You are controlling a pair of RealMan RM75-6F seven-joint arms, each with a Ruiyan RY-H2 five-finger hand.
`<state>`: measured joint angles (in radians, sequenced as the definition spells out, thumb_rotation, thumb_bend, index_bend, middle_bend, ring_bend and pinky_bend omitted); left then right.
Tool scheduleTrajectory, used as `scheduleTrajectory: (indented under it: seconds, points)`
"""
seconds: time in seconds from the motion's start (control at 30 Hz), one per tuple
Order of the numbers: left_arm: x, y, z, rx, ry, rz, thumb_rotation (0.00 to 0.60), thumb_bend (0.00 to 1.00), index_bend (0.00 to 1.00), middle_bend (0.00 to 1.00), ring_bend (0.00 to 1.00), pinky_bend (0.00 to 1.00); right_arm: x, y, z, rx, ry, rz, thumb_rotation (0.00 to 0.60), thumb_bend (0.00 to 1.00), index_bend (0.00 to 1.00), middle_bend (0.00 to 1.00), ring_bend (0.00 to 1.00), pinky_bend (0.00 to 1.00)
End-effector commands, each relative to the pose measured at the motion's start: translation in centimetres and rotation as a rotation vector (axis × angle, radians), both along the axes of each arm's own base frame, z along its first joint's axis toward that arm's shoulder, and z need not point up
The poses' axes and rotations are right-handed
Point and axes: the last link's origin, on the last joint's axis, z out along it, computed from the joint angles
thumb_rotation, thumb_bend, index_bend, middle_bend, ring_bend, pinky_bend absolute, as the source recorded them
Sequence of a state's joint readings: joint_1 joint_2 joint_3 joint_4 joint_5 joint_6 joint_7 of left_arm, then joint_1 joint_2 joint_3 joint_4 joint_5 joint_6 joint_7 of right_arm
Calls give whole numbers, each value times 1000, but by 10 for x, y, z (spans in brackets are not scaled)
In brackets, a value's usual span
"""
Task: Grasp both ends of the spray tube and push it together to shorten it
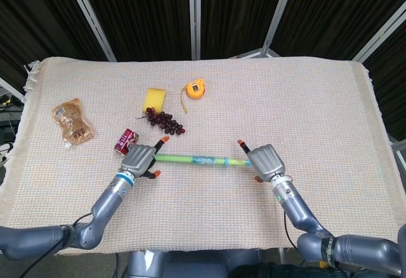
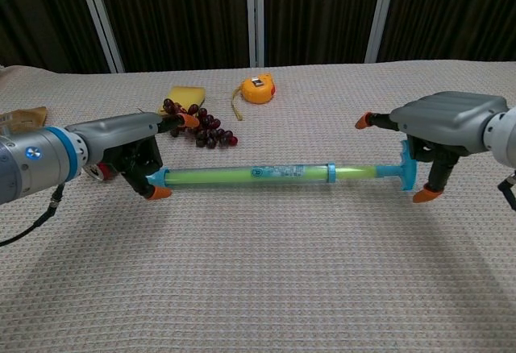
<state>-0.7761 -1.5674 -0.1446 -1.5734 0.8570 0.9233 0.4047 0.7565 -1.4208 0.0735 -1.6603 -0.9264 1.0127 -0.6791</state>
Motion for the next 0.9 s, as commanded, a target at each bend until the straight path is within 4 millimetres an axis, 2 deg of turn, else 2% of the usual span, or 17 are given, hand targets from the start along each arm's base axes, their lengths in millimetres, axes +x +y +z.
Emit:
scheduleTrajectory:
  seconds: [0.03, 0.13, 0.23, 0.3, 0.33, 0.4, 0.43, 0.47, 0.5, 0.57, 0.63, 0.7, 0.77, 0.9]
  points:
    - [-14, -7, 20, 33, 9, 26, 600, 414, 0, 892, 880, 1000, -8, 8, 11, -15, -6, 2, 600, 0, 0, 1000, 1000, 1000]
    - [-21, -11, 42, 75, -8, 36, 600, 414, 0, 880, 874, 1000, -17, 15, 28, -53, -8, 12, 600, 0, 0, 1000, 1000, 1000]
    - [-29, -20, 71, 144, -29, 18, 600, 414, 0, 807, 833, 999, -31, 23, 51, -98, -16, 23, 600, 0, 0, 970, 988, 1000]
    - [-36, -27, 91, 215, -47, -7, 600, 414, 0, 682, 740, 936, -42, 29, 69, -135, -35, 27, 600, 0, 0, 905, 937, 994]
    - [-39, -31, 97, 237, -53, -17, 600, 411, 0, 623, 693, 886, -47, 31, 74, -146, -46, 32, 600, 0, 0, 842, 885, 959]
    - [-48, -39, 111, 294, -59, -33, 600, 383, 0, 407, 493, 641, -58, 37, 89, -182, -70, 34, 600, 0, 0, 693, 772, 821]
    - [-51, -42, 115, 312, -59, -38, 600, 356, 0, 328, 409, 543, -61, 39, 93, -194, -78, 36, 600, 0, 0, 584, 686, 703]
    - [-62, -52, 128, 362, -41, -38, 600, 317, 0, 208, 275, 392, -73, 46, 108, -239, -97, 33, 600, 0, 0, 471, 584, 580]
    - [-65, -57, 131, 372, -38, -42, 600, 265, 0, 103, 146, 249, -76, 49, 112, -248, -105, 39, 600, 0, 0, 399, 508, 502]
    - [-75, -70, 140, 393, -32, -33, 600, 227, 0, 10, 22, 67, -87, 58, 124, -286, -121, 61, 600, 0, 0, 201, 261, 277]
    - [-83, -83, 145, 400, -27, -25, 600, 210, 0, 0, 0, 3, -97, 68, 133, -320, -133, 79, 600, 0, 0, 69, 86, 109]
    - [-90, -93, 149, 403, -19, -22, 600, 178, 0, 0, 0, 0, -104, 77, 138, -340, -141, 88, 600, 0, 0, 6, 7, 15]
    - [-94, -99, 151, 409, -12, -21, 600, 138, 0, 0, 0, 0, -109, 82, 141, -353, -143, 91, 600, 0, 0, 0, 0, 0]
    - [-109, -126, 160, 435, 10, -10, 600, 129, 0, 0, 0, 0, -125, 106, 152, -395, -139, 58, 600, 0, 0, 0, 0, 0]
